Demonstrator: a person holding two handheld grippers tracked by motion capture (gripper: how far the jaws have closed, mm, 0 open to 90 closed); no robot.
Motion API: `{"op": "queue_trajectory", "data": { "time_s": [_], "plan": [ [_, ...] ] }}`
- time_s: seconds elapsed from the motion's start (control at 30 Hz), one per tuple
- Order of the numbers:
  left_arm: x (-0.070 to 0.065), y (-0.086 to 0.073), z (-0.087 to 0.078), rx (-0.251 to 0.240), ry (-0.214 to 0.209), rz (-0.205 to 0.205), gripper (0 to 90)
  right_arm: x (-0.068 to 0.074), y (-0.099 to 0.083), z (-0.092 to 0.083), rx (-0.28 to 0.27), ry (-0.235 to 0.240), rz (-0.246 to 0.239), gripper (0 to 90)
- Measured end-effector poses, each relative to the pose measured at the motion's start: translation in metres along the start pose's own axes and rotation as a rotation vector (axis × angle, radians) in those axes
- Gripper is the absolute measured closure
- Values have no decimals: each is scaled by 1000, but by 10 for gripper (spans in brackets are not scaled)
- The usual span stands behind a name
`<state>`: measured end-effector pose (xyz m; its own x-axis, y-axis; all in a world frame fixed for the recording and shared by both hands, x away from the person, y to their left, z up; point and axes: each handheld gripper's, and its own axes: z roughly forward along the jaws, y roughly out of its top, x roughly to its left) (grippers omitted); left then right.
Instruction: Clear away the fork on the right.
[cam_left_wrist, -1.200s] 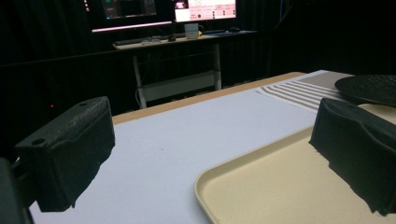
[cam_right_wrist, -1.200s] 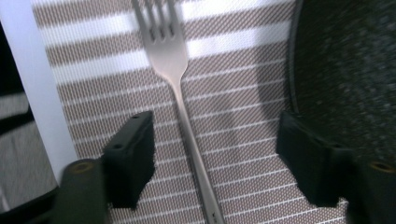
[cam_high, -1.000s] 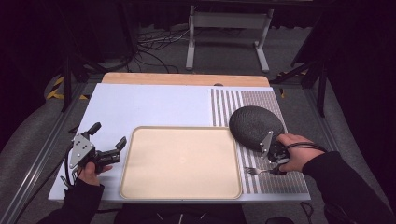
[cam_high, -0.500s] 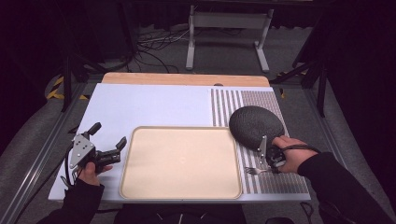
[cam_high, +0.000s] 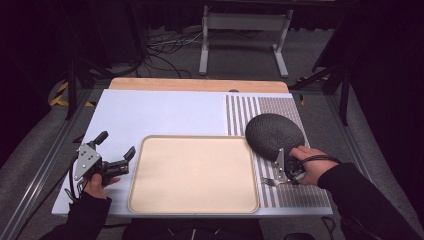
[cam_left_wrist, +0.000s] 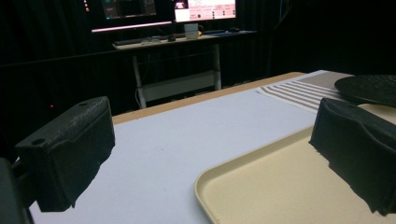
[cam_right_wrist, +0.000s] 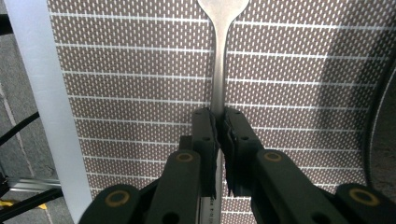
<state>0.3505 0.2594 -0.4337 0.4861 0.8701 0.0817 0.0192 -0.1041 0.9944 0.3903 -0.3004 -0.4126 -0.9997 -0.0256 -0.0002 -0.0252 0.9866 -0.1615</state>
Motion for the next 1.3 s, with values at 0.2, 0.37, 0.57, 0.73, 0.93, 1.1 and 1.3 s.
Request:
{"op": "queue_trajectory", "data": {
  "time_s": [0.2, 0.37, 0.57, 0.73, 0.93, 1.1, 1.3],
  "plan": [
    [0, 0, 0, 1, -1, 0, 5, 2, 3, -12, -15, -26, 27, 845],
    [0, 0, 0, 0, 0, -1, 5, 1, 3, -27, -44, -55, 65, 845],
    [0, 0, 0, -1, -1, -2, 5, -2, 1, -43, -99, -80, 141, 845],
    [0, 0, 0, 0, 0, -1, 5, -4, -1, -56, -173, -83, 228, 845],
    [0, 0, 0, 0, 1, -1, 5, -5, -1, -67, -253, -79, 362, 845],
    [0, 0, 0, 0, 1, -3, 5, -6, 0, -72, -346, -49, 510, 845],
    [0, 0, 0, 1, 1, -3, 5, -8, 5, -77, -398, -32, 610, 845]
  ]
}}
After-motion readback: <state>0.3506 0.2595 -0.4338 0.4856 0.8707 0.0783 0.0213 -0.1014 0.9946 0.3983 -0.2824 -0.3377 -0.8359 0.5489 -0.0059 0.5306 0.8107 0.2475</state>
